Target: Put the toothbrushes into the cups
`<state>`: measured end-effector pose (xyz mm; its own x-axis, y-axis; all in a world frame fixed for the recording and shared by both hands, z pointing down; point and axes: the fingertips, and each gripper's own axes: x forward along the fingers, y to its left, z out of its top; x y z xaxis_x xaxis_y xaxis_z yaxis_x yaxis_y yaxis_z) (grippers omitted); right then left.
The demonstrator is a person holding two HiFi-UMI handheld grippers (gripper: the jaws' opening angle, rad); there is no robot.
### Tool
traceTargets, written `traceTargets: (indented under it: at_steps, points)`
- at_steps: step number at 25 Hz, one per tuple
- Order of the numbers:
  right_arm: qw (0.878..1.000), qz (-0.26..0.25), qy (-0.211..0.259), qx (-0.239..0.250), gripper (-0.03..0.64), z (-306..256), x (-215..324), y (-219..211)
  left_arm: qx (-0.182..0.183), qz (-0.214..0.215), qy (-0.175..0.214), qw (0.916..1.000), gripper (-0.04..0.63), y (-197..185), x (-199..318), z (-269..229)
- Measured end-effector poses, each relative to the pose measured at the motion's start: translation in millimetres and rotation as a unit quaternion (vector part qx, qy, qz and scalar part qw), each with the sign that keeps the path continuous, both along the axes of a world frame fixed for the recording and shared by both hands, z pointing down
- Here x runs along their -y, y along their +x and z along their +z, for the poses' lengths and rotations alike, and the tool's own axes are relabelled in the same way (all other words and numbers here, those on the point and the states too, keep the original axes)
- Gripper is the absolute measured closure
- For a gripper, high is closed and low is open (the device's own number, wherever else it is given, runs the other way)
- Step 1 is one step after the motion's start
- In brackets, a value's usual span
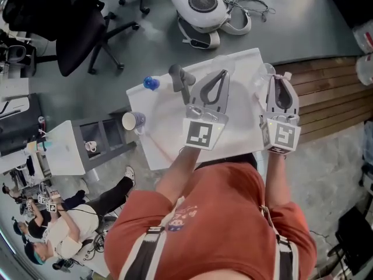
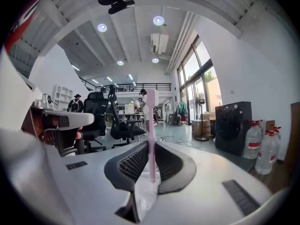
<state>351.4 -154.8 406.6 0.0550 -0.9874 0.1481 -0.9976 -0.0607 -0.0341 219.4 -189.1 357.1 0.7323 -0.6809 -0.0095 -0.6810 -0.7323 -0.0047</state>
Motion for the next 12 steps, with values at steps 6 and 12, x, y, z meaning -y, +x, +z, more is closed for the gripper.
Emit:
traceTargets:
  at_steps: [6,12]
  points:
    - [1.000,-0.010,-0.019,0.003,0.560,23,9,1,0.009,0.003,-0.016,0.9998,0.575,9,2,16]
    - [0.999,-0.017,-0.045,0.001,0.560,38,13,-1,0.014,0.002,-0.024,0.9996,0.575,12,3,24]
